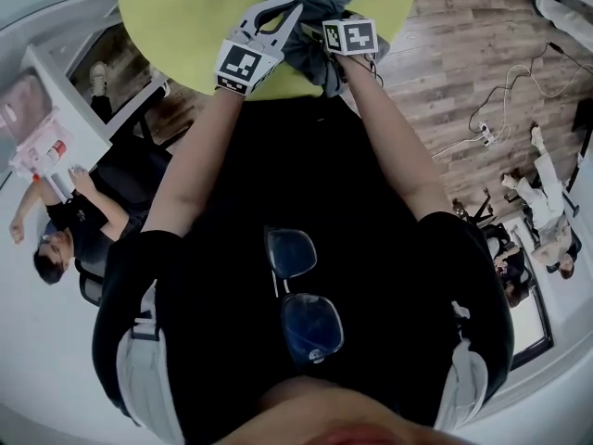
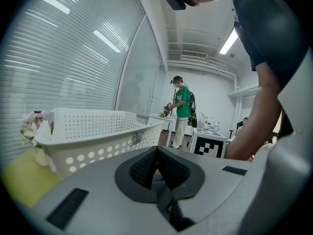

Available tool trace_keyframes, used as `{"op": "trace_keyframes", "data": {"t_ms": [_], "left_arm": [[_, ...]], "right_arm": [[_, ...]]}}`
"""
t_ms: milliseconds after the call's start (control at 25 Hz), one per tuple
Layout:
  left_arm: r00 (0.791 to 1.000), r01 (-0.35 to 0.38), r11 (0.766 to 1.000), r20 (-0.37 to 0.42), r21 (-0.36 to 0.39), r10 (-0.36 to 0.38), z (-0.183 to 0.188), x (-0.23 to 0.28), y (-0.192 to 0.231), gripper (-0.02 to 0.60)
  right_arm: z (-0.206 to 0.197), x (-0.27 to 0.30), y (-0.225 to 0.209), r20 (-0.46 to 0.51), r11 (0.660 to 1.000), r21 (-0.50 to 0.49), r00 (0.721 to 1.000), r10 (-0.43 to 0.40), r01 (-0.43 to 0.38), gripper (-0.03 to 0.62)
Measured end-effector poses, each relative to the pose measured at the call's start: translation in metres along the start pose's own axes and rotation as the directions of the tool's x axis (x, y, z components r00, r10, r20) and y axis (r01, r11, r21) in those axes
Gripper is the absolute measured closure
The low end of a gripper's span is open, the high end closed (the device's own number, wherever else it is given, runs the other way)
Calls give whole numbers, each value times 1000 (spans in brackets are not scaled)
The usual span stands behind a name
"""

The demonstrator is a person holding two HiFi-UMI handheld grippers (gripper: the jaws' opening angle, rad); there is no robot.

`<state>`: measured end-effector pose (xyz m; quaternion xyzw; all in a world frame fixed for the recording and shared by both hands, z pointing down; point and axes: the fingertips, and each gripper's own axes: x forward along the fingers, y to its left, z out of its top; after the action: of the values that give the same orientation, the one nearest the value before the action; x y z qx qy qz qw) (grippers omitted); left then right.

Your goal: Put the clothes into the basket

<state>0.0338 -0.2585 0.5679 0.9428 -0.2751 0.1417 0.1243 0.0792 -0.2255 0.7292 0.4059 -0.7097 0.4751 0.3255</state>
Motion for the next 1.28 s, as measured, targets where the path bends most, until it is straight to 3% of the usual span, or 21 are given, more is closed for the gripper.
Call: {"op": "trace_keyframes", "data": {"t_ms": [360, 520, 720, 1280], "left_arm": [[1000, -3, 1000, 7, -12, 3, 2, -14, 11, 571], [1000, -5, 1000, 19, -15, 5, 8, -20, 12, 571], [1000, -4, 1000, 26, -2, 4, 16, -28, 11, 571], [998, 37, 999, 53, 32, -39, 72, -35, -16, 571]], "right_arm": [[4, 14, 0, -11, 997, -59, 999, -43, 42, 158], [8, 1, 0, 27, 998, -53, 999, -36, 37, 247], [7, -20, 14, 42, 987, -156, 999, -30, 36, 278], [14, -97, 38, 19, 926, -376, 1000, -17, 23, 278]]}}
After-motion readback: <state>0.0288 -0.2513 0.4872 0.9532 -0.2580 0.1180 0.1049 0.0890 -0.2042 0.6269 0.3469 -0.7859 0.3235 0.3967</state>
